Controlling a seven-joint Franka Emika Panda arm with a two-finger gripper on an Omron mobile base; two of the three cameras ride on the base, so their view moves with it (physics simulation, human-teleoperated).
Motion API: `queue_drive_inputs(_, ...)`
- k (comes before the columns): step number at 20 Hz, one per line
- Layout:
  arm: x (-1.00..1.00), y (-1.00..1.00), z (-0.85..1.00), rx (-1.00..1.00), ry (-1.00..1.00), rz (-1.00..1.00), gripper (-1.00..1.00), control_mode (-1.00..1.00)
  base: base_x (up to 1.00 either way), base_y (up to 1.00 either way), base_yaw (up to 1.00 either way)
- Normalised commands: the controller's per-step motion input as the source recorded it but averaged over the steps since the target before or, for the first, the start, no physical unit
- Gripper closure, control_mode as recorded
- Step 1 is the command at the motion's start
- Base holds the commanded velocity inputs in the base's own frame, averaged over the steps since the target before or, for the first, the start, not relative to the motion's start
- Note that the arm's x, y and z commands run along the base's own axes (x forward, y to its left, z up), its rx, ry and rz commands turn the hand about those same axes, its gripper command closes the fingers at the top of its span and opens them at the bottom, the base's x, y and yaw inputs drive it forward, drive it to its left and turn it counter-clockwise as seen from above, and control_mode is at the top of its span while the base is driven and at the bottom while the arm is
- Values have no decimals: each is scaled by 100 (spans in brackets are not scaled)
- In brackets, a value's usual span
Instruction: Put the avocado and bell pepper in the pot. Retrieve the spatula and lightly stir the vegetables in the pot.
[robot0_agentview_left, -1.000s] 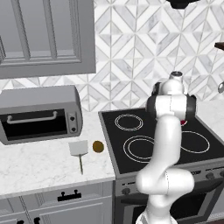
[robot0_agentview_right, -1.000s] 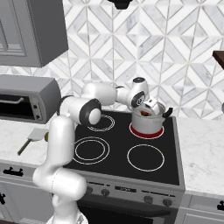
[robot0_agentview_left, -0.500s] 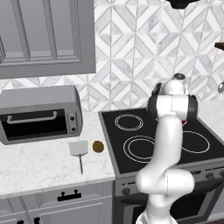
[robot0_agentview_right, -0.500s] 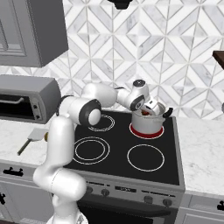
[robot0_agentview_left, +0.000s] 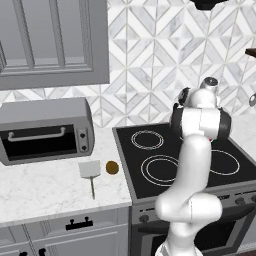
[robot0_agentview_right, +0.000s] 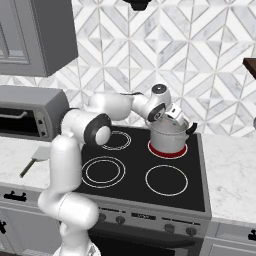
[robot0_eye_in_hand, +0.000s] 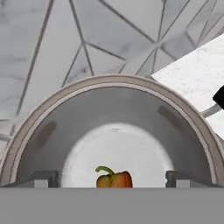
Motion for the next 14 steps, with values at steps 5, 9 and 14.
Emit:
queue_drive_inputs(5, -80, 56, 76, 0, 0, 1, -100, -100, 0, 0, 0)
queue_drive_inputs(9, -92, 100, 15, 0, 4, 9, -100, -100, 0, 0, 0)
queue_drive_inputs(14, -99, 100, 0, -3, 2, 12, -100, -100, 0, 0, 0)
